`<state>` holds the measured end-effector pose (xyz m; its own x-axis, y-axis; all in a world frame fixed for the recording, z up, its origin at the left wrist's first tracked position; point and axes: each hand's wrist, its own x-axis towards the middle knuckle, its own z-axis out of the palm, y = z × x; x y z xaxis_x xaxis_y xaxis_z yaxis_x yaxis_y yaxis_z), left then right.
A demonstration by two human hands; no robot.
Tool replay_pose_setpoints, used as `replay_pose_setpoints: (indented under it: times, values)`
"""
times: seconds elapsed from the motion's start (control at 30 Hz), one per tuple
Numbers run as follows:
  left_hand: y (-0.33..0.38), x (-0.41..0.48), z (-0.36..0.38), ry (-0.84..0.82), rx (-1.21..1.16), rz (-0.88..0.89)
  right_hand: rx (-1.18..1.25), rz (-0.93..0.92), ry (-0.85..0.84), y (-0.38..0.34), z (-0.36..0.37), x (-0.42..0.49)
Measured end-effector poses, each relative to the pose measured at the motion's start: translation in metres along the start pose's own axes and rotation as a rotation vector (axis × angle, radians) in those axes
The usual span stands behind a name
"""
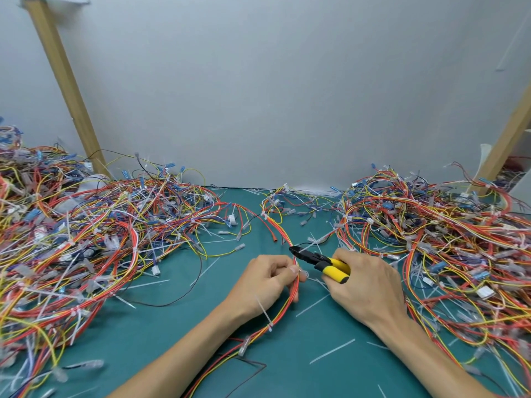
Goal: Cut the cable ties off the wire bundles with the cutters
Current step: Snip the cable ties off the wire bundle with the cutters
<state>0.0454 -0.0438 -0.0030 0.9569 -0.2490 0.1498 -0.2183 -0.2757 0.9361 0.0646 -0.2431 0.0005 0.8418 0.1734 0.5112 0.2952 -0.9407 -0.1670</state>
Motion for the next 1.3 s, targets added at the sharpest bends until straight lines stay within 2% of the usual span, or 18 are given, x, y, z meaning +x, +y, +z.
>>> replay_pose_setpoints:
  times: [0.77,0.97,1.3]
  values:
    - [-0.0021,0.0007,0.0014,0.001,0.031,0.008,-0.019,-0.019,-0.014,0.0002,-0.0023,-0.0014]
    - [-0.0037,0.0012,0.002,0.02,0.054,0.02,-0.019,-0.039,0.045,-0.0027,-0.0019,-0.0019]
    - [-0.002,0.0016,0.0028,0.023,0.063,0.013,-0.002,-0.037,-0.046,-0.0026,-0.0013,-0.0006]
